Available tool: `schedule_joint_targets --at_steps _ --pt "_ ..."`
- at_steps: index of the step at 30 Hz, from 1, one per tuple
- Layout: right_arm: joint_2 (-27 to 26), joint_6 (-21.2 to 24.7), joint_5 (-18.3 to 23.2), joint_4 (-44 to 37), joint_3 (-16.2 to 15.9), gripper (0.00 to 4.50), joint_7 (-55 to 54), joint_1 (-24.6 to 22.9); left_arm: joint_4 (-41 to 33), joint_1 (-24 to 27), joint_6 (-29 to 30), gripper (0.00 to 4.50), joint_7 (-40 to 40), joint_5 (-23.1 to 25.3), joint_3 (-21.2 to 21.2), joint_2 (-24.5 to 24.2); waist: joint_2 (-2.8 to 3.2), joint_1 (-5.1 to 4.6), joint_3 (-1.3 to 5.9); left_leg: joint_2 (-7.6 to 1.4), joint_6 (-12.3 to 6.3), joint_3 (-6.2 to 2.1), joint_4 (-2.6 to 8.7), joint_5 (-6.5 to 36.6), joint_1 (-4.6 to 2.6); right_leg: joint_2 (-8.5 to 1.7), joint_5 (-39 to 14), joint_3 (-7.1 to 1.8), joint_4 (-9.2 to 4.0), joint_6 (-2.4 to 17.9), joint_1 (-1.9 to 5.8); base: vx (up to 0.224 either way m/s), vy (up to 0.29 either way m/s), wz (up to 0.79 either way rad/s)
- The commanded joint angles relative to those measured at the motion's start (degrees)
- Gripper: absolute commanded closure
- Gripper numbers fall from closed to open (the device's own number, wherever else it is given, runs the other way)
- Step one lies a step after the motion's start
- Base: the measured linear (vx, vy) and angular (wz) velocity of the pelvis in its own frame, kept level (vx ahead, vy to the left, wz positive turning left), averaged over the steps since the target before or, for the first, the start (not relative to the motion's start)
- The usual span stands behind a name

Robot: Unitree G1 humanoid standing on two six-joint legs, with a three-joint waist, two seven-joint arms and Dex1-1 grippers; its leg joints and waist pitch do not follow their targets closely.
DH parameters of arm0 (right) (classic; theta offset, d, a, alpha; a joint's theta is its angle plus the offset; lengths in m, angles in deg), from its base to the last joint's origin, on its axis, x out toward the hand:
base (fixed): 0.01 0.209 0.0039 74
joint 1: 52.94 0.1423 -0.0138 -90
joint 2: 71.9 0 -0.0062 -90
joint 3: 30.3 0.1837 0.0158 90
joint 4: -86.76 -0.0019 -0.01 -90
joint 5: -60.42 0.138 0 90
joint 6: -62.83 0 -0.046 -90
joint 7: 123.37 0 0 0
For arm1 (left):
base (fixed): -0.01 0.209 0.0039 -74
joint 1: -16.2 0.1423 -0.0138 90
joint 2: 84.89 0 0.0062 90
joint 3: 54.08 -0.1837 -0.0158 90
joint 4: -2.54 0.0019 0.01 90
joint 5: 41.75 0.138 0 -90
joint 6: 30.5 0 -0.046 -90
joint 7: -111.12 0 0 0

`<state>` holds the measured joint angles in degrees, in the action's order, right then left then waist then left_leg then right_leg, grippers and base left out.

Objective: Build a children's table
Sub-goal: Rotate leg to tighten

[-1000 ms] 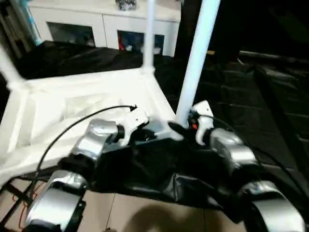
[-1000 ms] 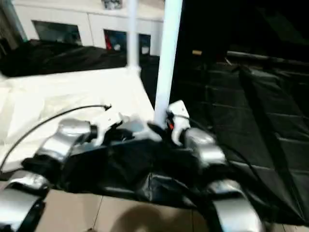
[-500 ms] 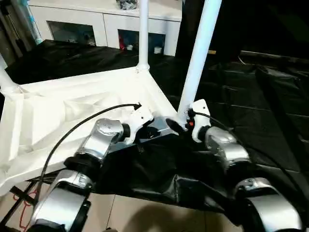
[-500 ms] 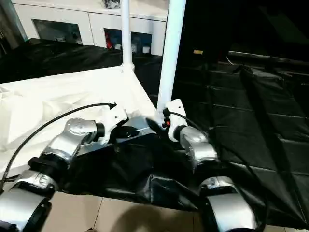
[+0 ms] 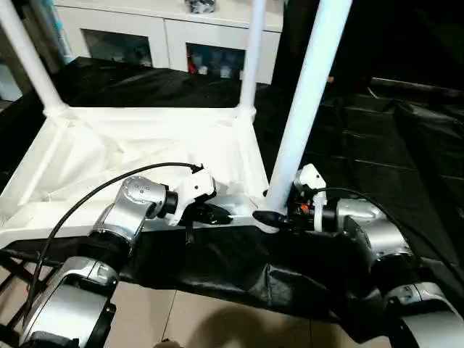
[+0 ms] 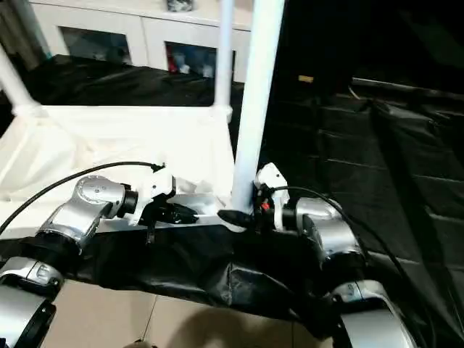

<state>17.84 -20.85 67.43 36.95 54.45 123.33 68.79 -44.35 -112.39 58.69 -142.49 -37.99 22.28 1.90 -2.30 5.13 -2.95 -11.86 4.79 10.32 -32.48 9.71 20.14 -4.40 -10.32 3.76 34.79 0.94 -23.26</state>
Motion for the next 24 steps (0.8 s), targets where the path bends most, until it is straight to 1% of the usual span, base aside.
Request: schedule_joint_targets --at_steps 1,2,3,4,5,6,8,11,12,13,14,15,16,17,18,19,20,21,22,23,24 --pt "-1.78 0.98 0.89 -2.48 -4.49 1.21 5.44 -0.62 0.14 -0.42 -0.38 4.5 1.08 -0.53 -0.47 1.2 0.13 0.09 3.36 -1.68 -2.07 -0.03 3.53 13.82 -0.17 -3.58 -14.26 -2.55 -4.36 12.06 2.86 0.0 0.0 0.0" --pt "-1.74 1.12 0.86 -2.6 -4.47 1.26 5.57 -0.65 0.22 -0.44 -0.46 4.5 0.95 -0.52 -0.45 1.16 0.14 0.1 3.32 -1.62 -2.09 0.0 3.53 13.81 -0.15 -3.54 -14.33 -2.56 -4.41 12.03 2.84 0.0 0.0 0.0" --pt "-1.8 1.37 0.83 -2.73 -4.48 1.38 5.55 -0.61 0.19 -0.4 -0.55 4.5 0.64 -0.6 -0.49 1.02 0.27 0.15 3.34 -1.68 -2.0 -0.06 3.58 13.93 -0.15 -3.58 -14.42 -2.54 -4.37 11.98 2.85 0.0 0.0 0.0" --pt "-1.89 1.37 0.85 -2.69 -4.43 1.5 5.22 -0.53 0.18 -0.39 -0.54 4.5 0.61 -0.62 -0.53 0.96 0.22 0.11 3.36 -1.68 -1.87 -0.06 3.57 13.95 -0.13 -3.58 -14.31 -2.54 -4.35 11.96 2.86 0.0 0.0 0.0" --pt "-2.03 1.5 0.9 -2.64 -4.28 1.5 4.73 -0.43 0.19 -0.38 -0.55 4.5 0.71 -0.62 -0.59 0.93 0.3 0.11 3.37 -1.69 -1.81 -0.06 3.57 13.97 -0.19 -3.6 -14.24 -2.54 -4.35 12.03 2.83 0.0 0.0 0.0" --pt "-2.45 1.53 0.95 -2.53 -3.89 1.64 3.58 -0.34 0.26 -0.35 -0.67 4.5 1.48 -0.62 -0.53 1.18 0.29 0.08 3.34 -1.66 -1.74 -0.04 3.55 14.19 -0.2 -3.58 -14.41 -2.54 -4.4 12.07 2.79 0.0 0.0 0.0" --pt "-2.97 1.22 0.76 -2.1 -3.41 1.74 2.14 -0.25 0.21 -0.36 -0.4 4.5 2.34 -0.7 -0.3 1.61 0.23 0.04 3.33 -1.64 -1.63 -0.07 3.58 14.22 -0.12 -3.58 -14.63 -2.53 -4.4 11.98 2.85 0.0 0.0 0.0" --pt "-4.3 1.05 0.04 -0.4 -2.22 1.78 -2.27 0.24 0.15 -0.59 0.17 4.5 4.37 -0.63 0.15 2.63 0.23 -0.08 3.23 -1.62 -1.21 -0.09 3.65 15.1 -0.23 -3.67 -16.86 -2.58 -4.63 11.37 2.65 0.0 0.0 0.0" --pt "-5.79 0.52 -1.12 2.07 -1.03 1.78 -8.33 1.03 0.16 -0.83 0.61 4.5 6.6 -0.4 0.52 3.74 0.23 -0.16 3.16 -1.59 -0.88 -0.2 3.76 15.83 -0.33 -3.71 -18.52 -2.54 -4.83 10.97 2.58 0.0 0.0 0.0" --pt "-6.88 -0.38 -2.06 4.27 -0.1 1.79 -13.48 1.81 0.09 -1.0 0.73 4.5 8.25 0.0 0.54 4.52 0.23 -0.46 3.06 -1.59 -0.23 -0.31 3.84 16.71 -0.44 -3.82 -20.13 -2.61 -4.95 10.7 2.32 0.0 0.0 0.0" --pt "-7.96 -0.62 -2.79 6.74 0.97 1.81 -19.01 2.82 0.03 -1.22 1.2 4.5 10.0 0.45 0.49 5.34 0.24 -0.68 3.07 -1.58 0.2 -0.44 3.88 17.01 -0.37 -3.91 -21.09 -2.58 -4.98 10.47 2.34 0.0 0.0 0.0" --pt "-8.81 -0.61 -3.13 8.59 1.85 1.81 -22.98 3.57 -0.04 -1.35 1.5 4.5 11.19 0.73 0.42 6.01 0.24 -1.06 3.12 -1.45 1.05 -0.59 3.98 17.12 -0.38 -3.88 -22.3 -2.53 -5.02 10.03 2.35 0.0 0.0 0.0" --pt "-9.52 -0.54 -3.04 9.89 2.56 1.81 -25.37 4.09 -0.11 -1.46 1.8 4.5 12.31 0.97 0.37 6.65 0.36 -1.43 3.08 -1.43 1.38 -0.61 3.97 17.77 -0.55 -3.87 -22.94 -2.59 -5.21 9.84 2.15 0.0 0.0 0.0" --pt "-10.26 -0.39 -2.76 10.8 3.12 1.81 -27.0 4.47 -0.11 -1.66 2.26 4.5 13.86 1.3 0.36 7.42 0.36 -1.69 3.07 -1.38 1.31 -0.55 3.9 18.17 -0.58 -3.81 -23.06 -2.62 -5.28 9.85 2.09 0.0 0.0 0.0" --pt "-10.7 -0.37 -2.56 11.24 3.4 1.82 -27.75 4.64 -0.11 -1.78 2.53 4.5 14.85 1.5 0.36 7.9 0.29 -1.78 3.09 -1.33 0.76 -0.49 3.79 18.15 -0.56 -3.72 -22.45 -2.63 -5.37 9.77 2.17 0.0 0.0 0.0" --pt "-11.6 0.11 -2.56 12.3 3.92 1.82 -30.59 5.22 -0.37 -1.83 2.97 4.5 15.77 1.69 0.16 8.78 0.42 -1.73 3.13 -1.25 0.11 -0.42 3.73 17.71 -0.44 -3.68 -21.54 -2.7 -5.31 9.87 2.25 0.0 0.0 0.0" --pt "-12.2 0.47 -2.63 13.02 4.27 1.82 -32.63 5.62 -0.57 -1.85 3.25 4.5 16.27 1.79 0.01 9.34 0.4 -1.8 3.14 -1.28 0.01 -0.42 3.78 17.39 -0.36 -3.66 -20.98 -2.72 -5.26 9.94 2.28 0.0 0.0 0.0" --pt "-13.08 0.08 -3.03 14.02 4.51 1.82 -35.6 6.17 -0.9 -1.84 3.81 4.5 17.14 1.9 -0.14 10.22 0.72 -1.83 3.19 -1.31 0.28 -0.48 3.85 16.96 -0.38 -3.67 -20.36 -2.7 -5.11 10.12 2.25 0.0 0.0 0.0" --pt "-13.95 -0.72 -3.43 15.01 4.92 1.82 -38.78 6.64 -1.55 -1.65 4.61 4.5 17.83 1.99 -0.43 11.1 0.53 -1.93 3.25 -1.26 0.32 -0.43 3.81 16.82 -0.31 -3.57 -19.56 -2.66 -5.12 10.19 2.38 0.0 0.0 0.0" --pt "-14.5 -1.58 -3.58 15.71 5.3 1.82 -39.98 6.92 -2.04 -1.47 5.21 4.5 18.32 2.03 -0.64 11.61 0.62 -1.89 3.25 -1.35 0.45 -0.42 3.81 16.75 -0.38 -3.64 -19.1 -2.69 -5.06 10.38 2.29 0.0 0.0 0.0" --pt "-14.56 -1.73 -3.54 15.77 5.34 1.82 -39.88 6.95 -2.08 -1.46 5.27 4.5 18.37 2.03 -0.65 11.67 0.63 -1.98 3.27 -1.3 0.36 -0.41 3.82 16.8 -0.26 -3.57 -18.38 -2.68 -4.98 10.55 2.41 0.0 0.0 0.0"
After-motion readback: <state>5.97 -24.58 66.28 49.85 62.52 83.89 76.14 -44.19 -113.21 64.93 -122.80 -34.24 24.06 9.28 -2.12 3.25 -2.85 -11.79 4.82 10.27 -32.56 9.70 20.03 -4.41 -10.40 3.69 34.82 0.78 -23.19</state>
